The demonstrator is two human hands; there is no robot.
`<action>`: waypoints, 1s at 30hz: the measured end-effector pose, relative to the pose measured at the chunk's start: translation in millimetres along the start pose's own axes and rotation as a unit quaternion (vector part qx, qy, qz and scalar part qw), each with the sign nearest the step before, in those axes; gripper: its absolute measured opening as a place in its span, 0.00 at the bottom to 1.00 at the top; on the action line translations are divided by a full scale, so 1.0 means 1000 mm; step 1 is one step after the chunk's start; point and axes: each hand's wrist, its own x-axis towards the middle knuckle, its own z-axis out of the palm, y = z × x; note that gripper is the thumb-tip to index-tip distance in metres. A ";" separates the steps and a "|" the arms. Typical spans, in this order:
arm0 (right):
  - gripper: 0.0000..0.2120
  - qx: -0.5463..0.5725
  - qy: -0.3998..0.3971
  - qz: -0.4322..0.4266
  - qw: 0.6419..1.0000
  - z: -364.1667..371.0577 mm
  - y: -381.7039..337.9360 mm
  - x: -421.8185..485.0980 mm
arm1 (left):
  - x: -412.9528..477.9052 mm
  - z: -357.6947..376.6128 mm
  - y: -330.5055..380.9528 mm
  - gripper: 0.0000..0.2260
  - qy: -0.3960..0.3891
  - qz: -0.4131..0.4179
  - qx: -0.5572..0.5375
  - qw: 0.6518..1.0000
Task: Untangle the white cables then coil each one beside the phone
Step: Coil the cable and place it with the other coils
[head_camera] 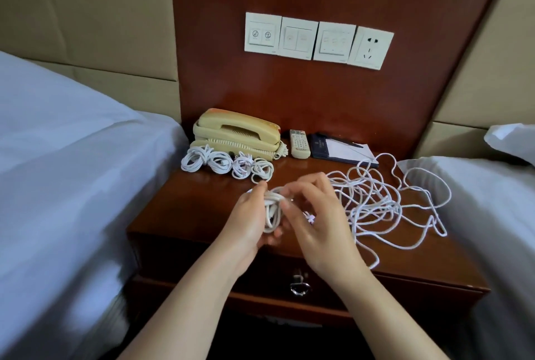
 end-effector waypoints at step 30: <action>0.04 -0.053 -0.046 -0.012 0.997 0.168 0.044 0.091 | 0.077 -0.152 0.017 0.05 0.249 0.212 0.358 0.874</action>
